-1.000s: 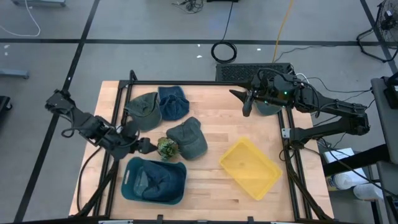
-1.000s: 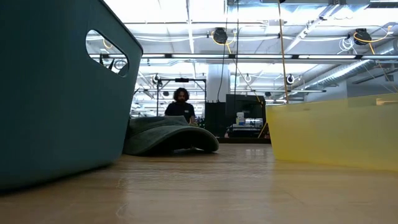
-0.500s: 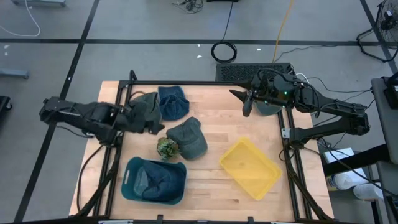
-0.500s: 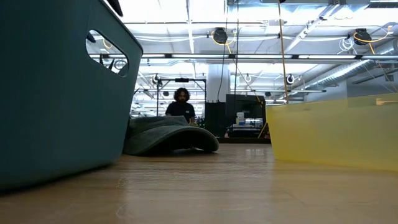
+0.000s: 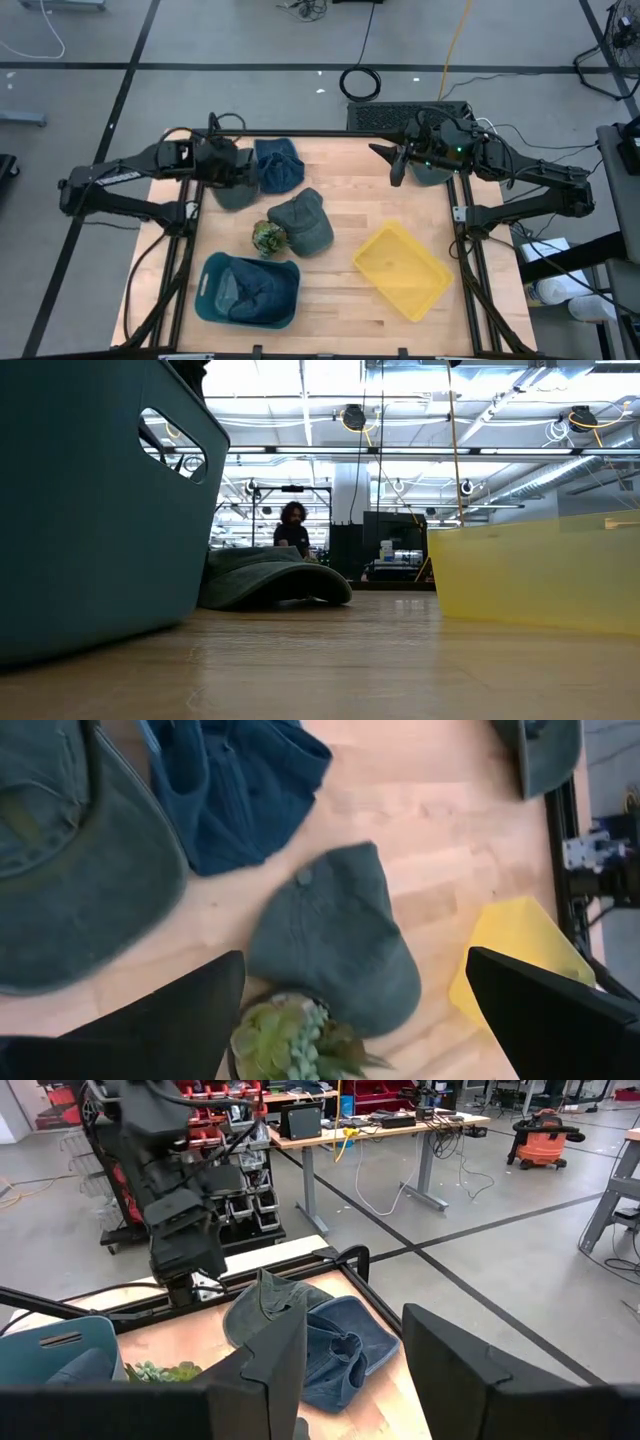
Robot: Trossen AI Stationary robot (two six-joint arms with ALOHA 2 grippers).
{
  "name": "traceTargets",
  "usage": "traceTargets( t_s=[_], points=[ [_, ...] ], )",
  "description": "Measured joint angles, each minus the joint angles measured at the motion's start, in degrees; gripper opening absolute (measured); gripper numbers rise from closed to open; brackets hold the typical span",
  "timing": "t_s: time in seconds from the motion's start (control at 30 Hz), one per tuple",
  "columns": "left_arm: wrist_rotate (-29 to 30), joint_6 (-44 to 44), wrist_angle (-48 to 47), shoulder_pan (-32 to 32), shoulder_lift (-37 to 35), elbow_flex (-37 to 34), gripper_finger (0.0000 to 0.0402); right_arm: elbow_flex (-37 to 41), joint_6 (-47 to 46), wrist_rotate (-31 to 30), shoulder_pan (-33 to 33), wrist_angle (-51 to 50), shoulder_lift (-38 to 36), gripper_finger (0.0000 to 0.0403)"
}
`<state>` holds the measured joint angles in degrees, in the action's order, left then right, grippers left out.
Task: Pick & Place hat
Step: Put the blue cap into the blue bin
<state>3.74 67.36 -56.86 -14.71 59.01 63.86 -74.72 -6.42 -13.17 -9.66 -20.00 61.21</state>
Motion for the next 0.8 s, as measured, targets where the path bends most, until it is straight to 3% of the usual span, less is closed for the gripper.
traceTargets(
  t_s=[0.4, 0.8],
  points=[
    [-9.3, -9.4, -1.4, -12.2, 5.6, 1.2, 0.0390, 0.0, 0.2, 0.0, 0.0, 0.0, 0.0, 0.0155],
    [-7.6, -20.9, -12.2, -22.3, 16.5, 13.8, 0.0390, 0.0, 0.2, 0.0, 0.0, 0.0, 0.0, 0.0155]
  ],
)
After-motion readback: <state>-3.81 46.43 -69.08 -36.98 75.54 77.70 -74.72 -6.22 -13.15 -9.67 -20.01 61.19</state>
